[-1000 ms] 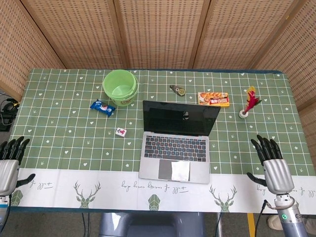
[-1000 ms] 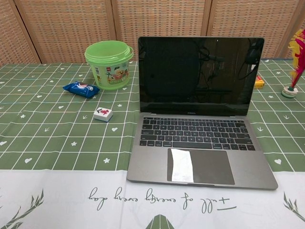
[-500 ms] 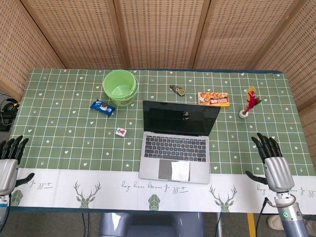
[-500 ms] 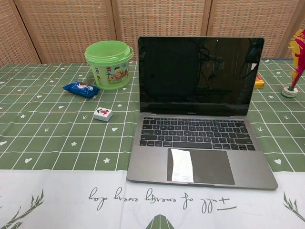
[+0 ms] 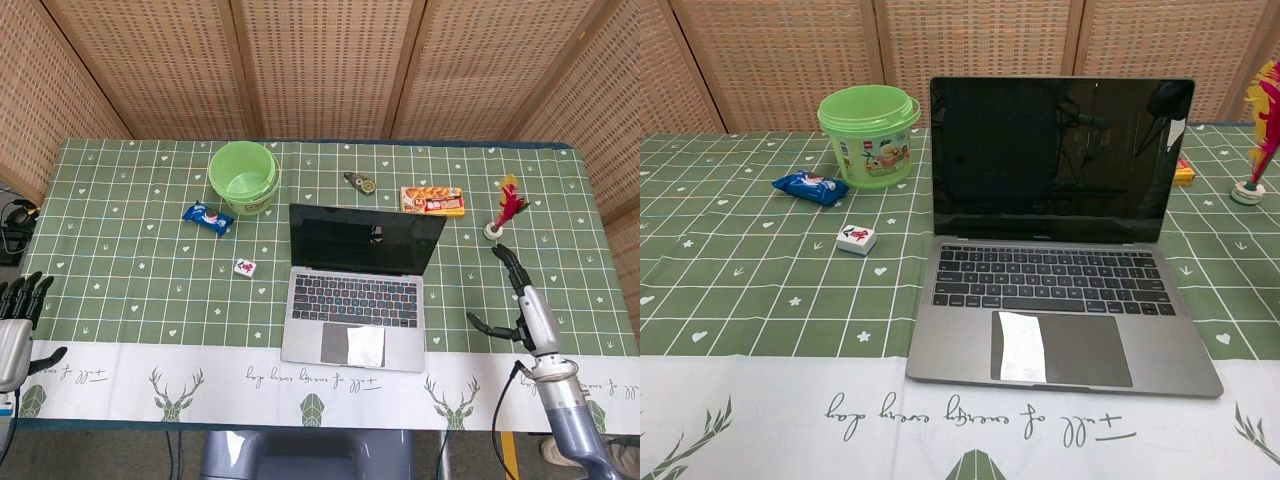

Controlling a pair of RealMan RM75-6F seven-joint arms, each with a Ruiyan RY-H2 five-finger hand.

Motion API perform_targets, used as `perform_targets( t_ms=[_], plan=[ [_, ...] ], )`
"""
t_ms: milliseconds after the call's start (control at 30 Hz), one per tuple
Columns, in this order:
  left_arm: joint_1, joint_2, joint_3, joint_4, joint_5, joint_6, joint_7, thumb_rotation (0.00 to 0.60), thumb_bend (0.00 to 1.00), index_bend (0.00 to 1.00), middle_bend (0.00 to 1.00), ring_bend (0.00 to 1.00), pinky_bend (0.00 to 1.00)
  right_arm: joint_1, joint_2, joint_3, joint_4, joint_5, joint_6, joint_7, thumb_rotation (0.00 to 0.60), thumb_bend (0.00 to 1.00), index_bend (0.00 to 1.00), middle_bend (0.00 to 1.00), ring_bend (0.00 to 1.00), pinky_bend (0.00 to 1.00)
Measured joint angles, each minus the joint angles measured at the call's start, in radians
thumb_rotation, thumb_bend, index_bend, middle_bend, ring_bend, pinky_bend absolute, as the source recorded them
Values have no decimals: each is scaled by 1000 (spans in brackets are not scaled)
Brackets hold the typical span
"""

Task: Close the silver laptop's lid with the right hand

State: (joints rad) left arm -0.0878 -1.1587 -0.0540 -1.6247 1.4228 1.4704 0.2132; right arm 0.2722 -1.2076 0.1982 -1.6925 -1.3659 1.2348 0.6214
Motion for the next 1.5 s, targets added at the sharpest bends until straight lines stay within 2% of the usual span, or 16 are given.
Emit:
perform_targets(
  t_ms=[133, 467, 1000, 1233, 1367, 1500],
  plan=[
    [-1, 1, -3, 7, 4, 2, -20, 600, 48, 0, 0, 0, 0, 49, 22, 68, -44, 103, -113, 142, 600, 503, 33, 0, 0, 0],
    [-3, 8, -10, 18, 3, 3, -54, 600, 48, 0, 0, 0, 0, 160, 12, 158, -24, 263, -309, 227, 600, 504, 44, 0, 0, 0],
    [-11, 7, -9, 30, -6, -19, -63, 600, 48, 0, 0, 0, 0, 251, -87, 199, 128, 365, -440, 228, 600, 485, 74, 3, 0, 0],
    [-16, 3, -7, 32, -9, -30, -56, 600, 47, 0, 0, 0, 0, 260, -110, 210, 152, 372, -458, 226, 600, 483, 146, 71, 2, 38],
    [-16, 4, -6, 31, -7, -30, -57, 600, 48, 0, 0, 0, 0, 261, -117, 213, 163, 379, -466, 228, 600, 482, 221, 165, 83, 99],
    [-16, 5, -4, 31, -6, -31, -59, 600, 48, 0, 0, 0, 0, 259, -120, 225, 162, 383, -472, 243, 600, 482, 255, 213, 131, 129]
  ],
)
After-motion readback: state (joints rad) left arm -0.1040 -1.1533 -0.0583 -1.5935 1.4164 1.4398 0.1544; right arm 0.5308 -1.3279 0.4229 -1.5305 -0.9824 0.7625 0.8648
